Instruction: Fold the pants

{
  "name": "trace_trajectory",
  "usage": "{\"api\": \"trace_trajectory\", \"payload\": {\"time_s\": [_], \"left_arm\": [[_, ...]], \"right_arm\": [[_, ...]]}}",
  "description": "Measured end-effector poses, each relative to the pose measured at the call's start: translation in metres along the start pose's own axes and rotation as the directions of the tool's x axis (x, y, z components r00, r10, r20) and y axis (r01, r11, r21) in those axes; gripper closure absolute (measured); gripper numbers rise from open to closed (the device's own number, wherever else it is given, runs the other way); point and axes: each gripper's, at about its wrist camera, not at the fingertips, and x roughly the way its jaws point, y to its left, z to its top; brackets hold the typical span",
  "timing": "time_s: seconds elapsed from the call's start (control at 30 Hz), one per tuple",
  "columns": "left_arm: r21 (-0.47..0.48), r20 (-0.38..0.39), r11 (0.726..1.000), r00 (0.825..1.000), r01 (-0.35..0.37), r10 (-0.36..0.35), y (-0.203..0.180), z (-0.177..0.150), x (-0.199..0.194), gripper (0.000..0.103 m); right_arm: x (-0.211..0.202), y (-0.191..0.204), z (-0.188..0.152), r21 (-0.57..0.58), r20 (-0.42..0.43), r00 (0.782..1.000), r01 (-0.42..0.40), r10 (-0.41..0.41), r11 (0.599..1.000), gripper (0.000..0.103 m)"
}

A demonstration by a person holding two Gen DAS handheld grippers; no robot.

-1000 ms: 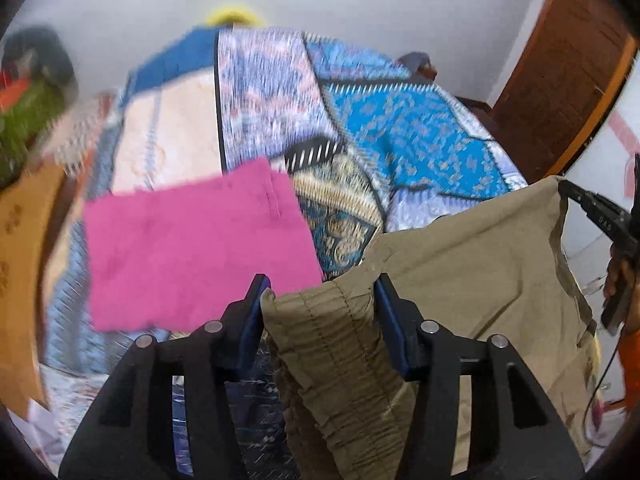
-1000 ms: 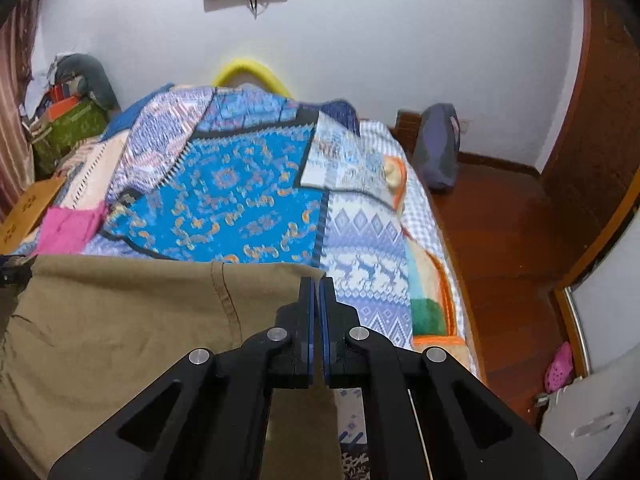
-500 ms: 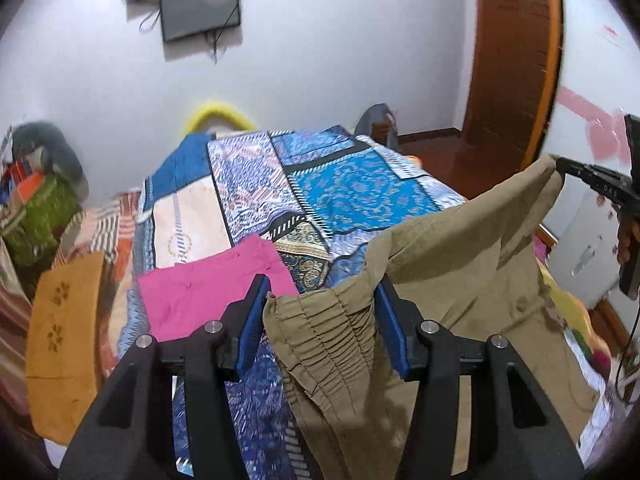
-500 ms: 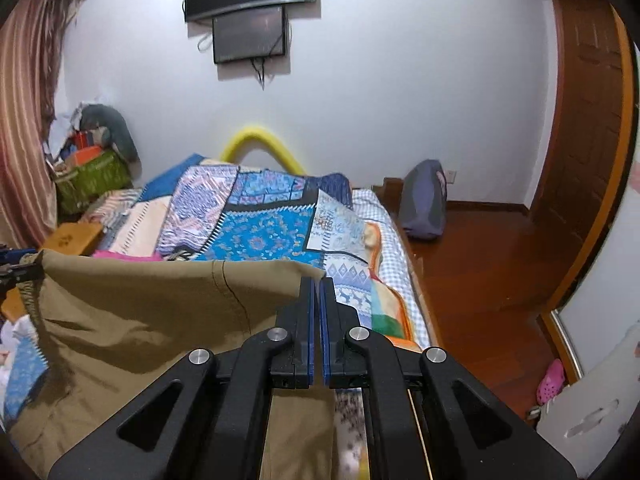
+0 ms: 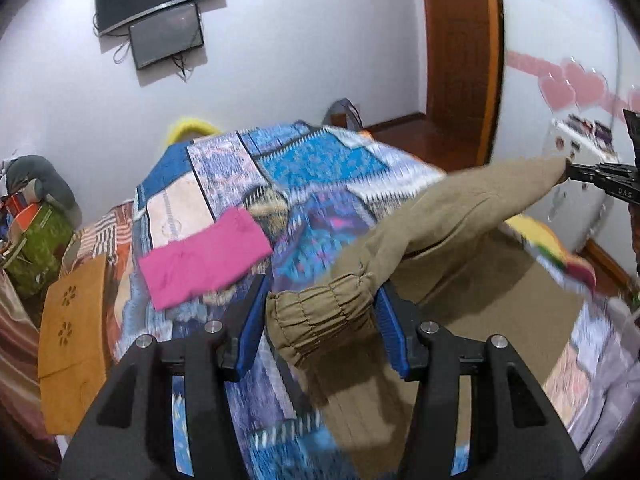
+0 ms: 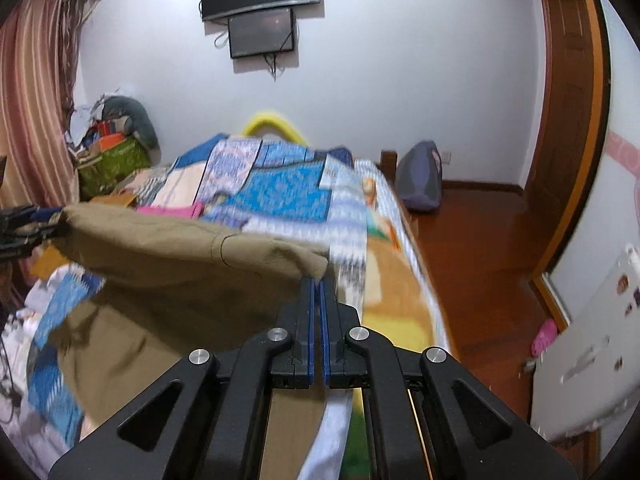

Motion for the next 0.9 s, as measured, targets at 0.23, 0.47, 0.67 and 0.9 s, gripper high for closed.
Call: {"api": "trace_trajectory", "payload": {"time_s": [0.23, 0.47, 0.67, 0.9], "left_arm": [[-0.006, -0.098, 1.0, 0.995, 0.025, -0.025, -0.016, -0.065, 0.005, 0.051], [-0.014, -0.149, 1.0, 0.989, 0.017, -0.019, -0.022, -0.096, 0.0, 0.051], [-0.016, -0.108, 1.0, 0.994, 0.005, -0.007, -0.021, -0.089, -0.028, 0.051], [0.024, -0.058, 0.998, 0.997, 0.052, -0.051, -0.053, -0.054, -0.044, 0.05]], "right_arm": [[0.004, 0.01, -0.066, 0.068, -0.115, 0.992, -0.035, 0.043, 0.997, 0.101], [0.016, 0.014, -0.114, 0.13, -0.227, 0.972, -0.026, 0.055, 0.991, 0.101], [0.001, 0.014, -0.118, 0.12, -0.234, 0.972, -0.006, 0.035, 0.993, 0.101], [-0.021, 0.04, -0.101, 0.017, -0.157, 0.987, -0.029, 0.031, 0.999, 0.091]]}}
